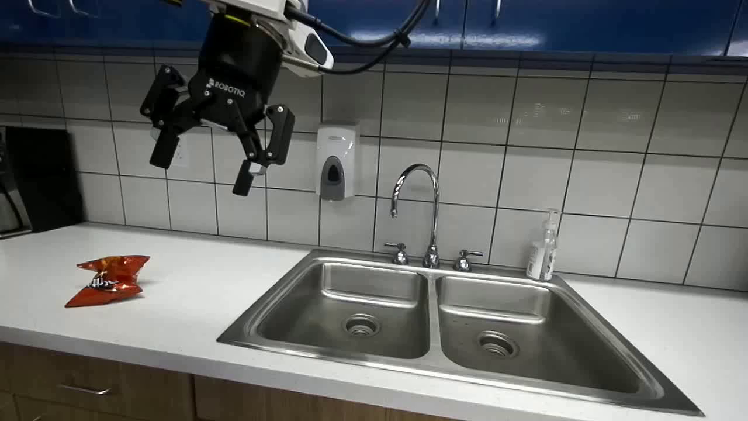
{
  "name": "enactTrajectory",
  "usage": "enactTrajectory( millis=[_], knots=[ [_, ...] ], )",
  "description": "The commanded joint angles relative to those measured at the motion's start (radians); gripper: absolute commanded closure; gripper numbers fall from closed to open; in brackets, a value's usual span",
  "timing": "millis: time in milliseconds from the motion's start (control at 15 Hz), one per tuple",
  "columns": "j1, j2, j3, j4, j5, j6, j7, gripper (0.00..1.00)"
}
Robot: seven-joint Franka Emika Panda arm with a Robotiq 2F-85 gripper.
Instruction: Pick up the red packet of doritos and put it in the sink
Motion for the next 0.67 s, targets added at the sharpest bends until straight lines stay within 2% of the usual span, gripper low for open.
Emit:
enactTrajectory(
  millis=[0, 600],
  knots=[
    [-0.013, 0.004, 0.010, 0.002, 0.005, -0.002, -0.007, 0.00],
    [-0.014, -0.007, 0.017, -0.014, 0.002, 0.021, -0.001, 0.00]
  ],
)
